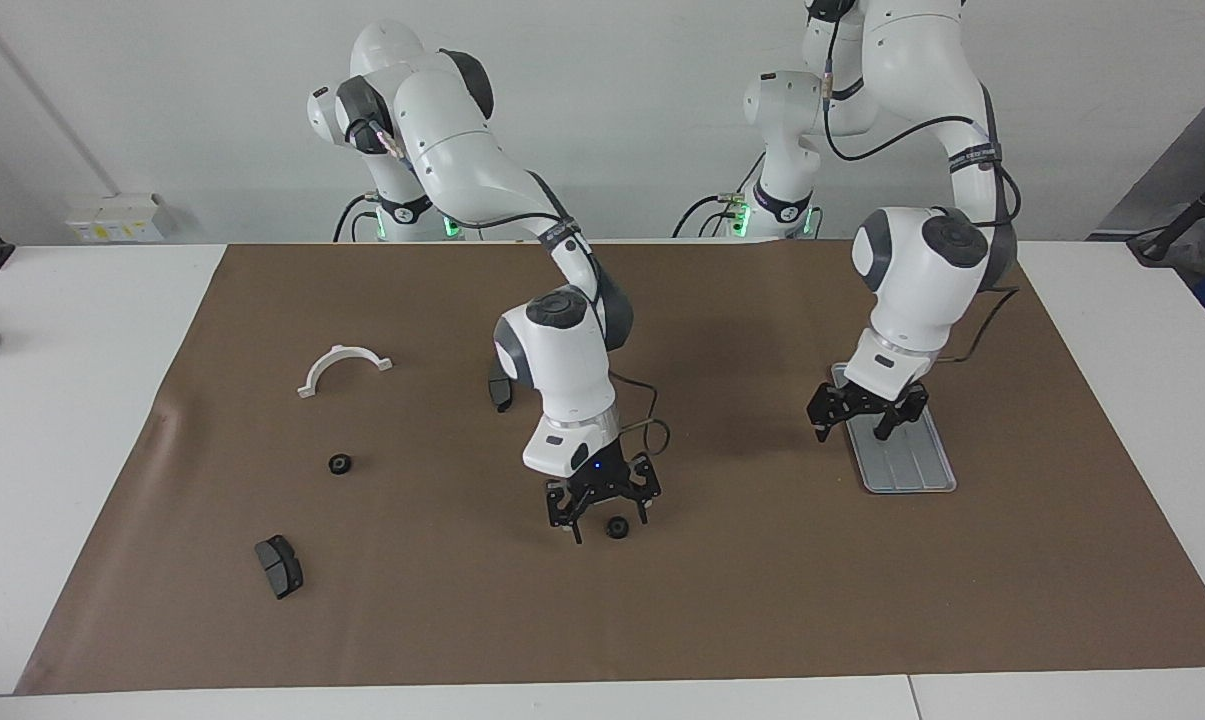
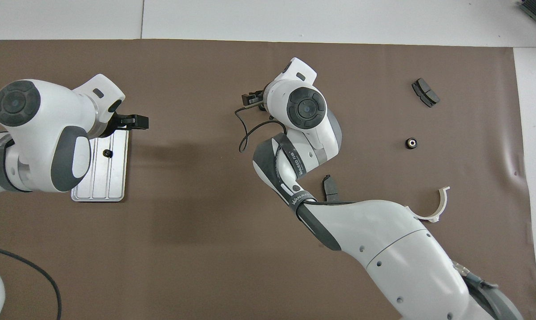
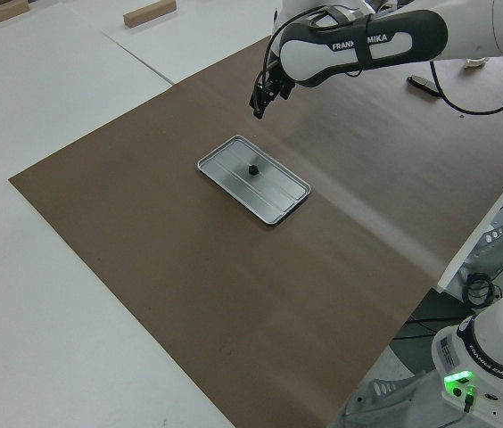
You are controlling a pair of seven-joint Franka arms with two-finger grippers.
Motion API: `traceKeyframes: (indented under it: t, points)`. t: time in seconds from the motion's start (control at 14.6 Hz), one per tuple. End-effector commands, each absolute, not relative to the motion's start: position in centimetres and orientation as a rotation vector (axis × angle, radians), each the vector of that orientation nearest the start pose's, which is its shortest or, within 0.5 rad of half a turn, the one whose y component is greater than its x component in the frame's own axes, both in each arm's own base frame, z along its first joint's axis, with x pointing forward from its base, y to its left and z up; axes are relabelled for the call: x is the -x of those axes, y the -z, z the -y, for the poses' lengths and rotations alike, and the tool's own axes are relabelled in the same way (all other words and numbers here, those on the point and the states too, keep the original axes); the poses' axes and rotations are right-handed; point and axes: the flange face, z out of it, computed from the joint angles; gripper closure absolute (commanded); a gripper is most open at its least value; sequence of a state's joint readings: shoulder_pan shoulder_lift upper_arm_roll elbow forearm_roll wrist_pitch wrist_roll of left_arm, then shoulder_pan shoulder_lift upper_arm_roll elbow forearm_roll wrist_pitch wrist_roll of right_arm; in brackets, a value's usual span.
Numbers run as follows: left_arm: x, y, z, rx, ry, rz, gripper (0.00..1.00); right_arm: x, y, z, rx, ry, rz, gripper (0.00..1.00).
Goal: Place bearing gear from tray to pile
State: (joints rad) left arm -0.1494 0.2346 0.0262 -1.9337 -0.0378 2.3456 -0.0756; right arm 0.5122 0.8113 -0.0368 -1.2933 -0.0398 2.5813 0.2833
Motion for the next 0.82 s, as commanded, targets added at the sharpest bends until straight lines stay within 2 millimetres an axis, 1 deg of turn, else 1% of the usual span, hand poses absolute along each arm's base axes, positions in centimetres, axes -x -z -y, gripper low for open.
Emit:
traceKeyframes:
  t: [0.0,0.07,0.14,0.2,0.27,0.34,0.41,0.48,0.55,0.61,0.75]
  points:
    - [-61.3,-38.0,4.0,3.173,0.253,-0.006,0.00,-68.2,-29.5,-37.3,2.919,0.661,0.415,0.00]
    - [-61.2,-37.3,3.1,3.171,0.235,-0.023,0.00,-67.9,-28.9,-37.3,2.926,0.648,0.422,0.00]
    - [-61.2,-36.4,1.8,3.167,0.217,-0.039,0.00,-67.9,-28.8,-37.3,2.928,0.647,0.433,0.00]
    - [-61.1,-35.6,0.7,3.167,0.198,-0.044,0.05,-67.8,-28.6,-37.3,2.933,0.648,0.451,0.00]
    - [-61.0,-35.0,-0.3,3.167,0.184,-0.038,0.14,-67.7,-28.4,-37.3,2.934,0.651,0.488,0.00]
    - [-60.6,-33.9,-0.8,3.170,0.156,-0.021,0.25,-67.6,-28.2,-37.2,2.937,0.645,0.519,0.06]
    - [-60.5,-33.3,-0.8,3.172,0.168,-0.017,0.26,-67.5,-28.0,-37.3,2.941,0.639,0.535,0.23]
    - [-60.1,-32.5,-0.8,3.171,0.173,-0.016,0.27,-67.0,-27.8,-37.9,2.939,0.631,0.551,0.37]
    - [-59.6,-31.8,-0.7,3.171,0.178,-0.015,0.28,-66.9,-27.9,-38.1,2.937,0.631,0.555,0.48]
    - [-59.4,-31.5,-0.7,3.171,0.187,-0.012,0.32,-66.9,-27.9,-38.1,2.938,0.632,0.557,0.57]
    - [-59.3,-31.1,-0.8,3.180,0.181,0.004,0.38,-66.9,-28.0,-38.3,2.933,0.639,0.557,0.57]
